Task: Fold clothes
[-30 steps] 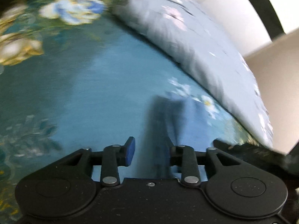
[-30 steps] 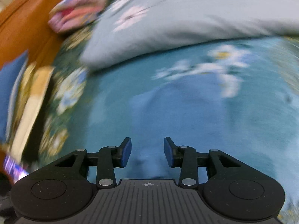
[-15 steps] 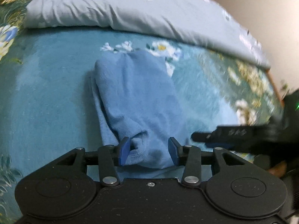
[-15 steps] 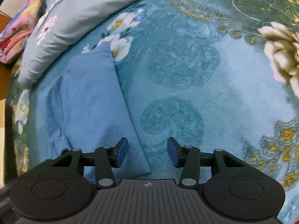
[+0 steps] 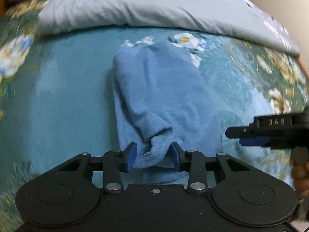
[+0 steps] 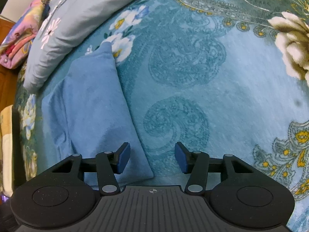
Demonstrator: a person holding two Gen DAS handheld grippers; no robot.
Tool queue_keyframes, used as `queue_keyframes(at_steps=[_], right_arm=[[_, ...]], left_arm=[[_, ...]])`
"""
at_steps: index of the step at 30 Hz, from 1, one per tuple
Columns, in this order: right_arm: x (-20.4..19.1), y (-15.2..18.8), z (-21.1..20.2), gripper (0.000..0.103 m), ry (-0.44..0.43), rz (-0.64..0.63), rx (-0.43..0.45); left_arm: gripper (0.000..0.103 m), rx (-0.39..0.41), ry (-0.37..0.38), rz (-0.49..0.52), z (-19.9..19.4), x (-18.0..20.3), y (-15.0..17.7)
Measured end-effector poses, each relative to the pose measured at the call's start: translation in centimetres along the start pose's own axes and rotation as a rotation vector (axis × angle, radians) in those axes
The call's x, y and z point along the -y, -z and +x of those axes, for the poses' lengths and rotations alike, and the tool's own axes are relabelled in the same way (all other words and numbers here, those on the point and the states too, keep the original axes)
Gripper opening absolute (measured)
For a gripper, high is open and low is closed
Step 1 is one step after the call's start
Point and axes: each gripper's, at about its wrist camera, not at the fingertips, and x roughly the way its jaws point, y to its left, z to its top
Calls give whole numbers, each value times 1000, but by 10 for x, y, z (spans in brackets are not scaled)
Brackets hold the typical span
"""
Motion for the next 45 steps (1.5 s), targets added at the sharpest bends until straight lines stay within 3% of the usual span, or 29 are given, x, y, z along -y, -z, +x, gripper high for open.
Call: queue_keyframes(at_steps=[5, 9, 11, 14, 17, 19, 22, 24, 27, 28, 30, 35, 37, 40, 45], right_arm=[[3, 1, 0, 48, -7, -3, -12], [4, 0, 0, 48, -17, -8, -15], [5, 0, 0, 48, -25, -7, -16], [4, 2, 1, 48, -41, -24, -27], [2, 6, 5, 48, -49, -37, -49], [0, 9, 7, 49, -57, -45, -64], [-3, 11, 11, 49, -60, -65, -82], [-5, 12, 15, 49, -66, -76, -96], [-8, 12, 18, 50, -84, -89, -111], [-9, 12, 19, 56, -90, -94, -115], [-12, 12, 22, 62, -101, -108, -124], [-20, 11, 29, 63, -120, -158, -137], [-23, 11, 31, 64, -131, -171, -146], [-26, 12, 33, 64, -139, -184, -153], [-26, 13, 34, 64, -156, -190, -158]], left_arm=[[12, 27, -55, 65, 1, 14, 0], [9, 49, -66, 12, -5, 7, 4], [9, 57, -28, -98, -9, -6, 8], [9, 33, 52, -407, -6, -42, 21], [9, 13, 94, -644, -2, -71, 43], [10, 14, 93, -685, -1, -78, 51], [13, 30, 121, -714, -8, -83, 54], [13, 42, 179, -720, -14, -86, 52], [38, 60, 212, -676, -25, -87, 43], [50, 65, 201, -650, -27, -88, 39], [51, 60, 200, -614, -25, -93, 30], [62, 47, 178, -541, 4, -107, 2], [67, 35, 207, -528, 19, -112, -11], [68, 41, 239, -494, 35, -114, -26], [68, -14, 306, -462, 64, -114, -40]])
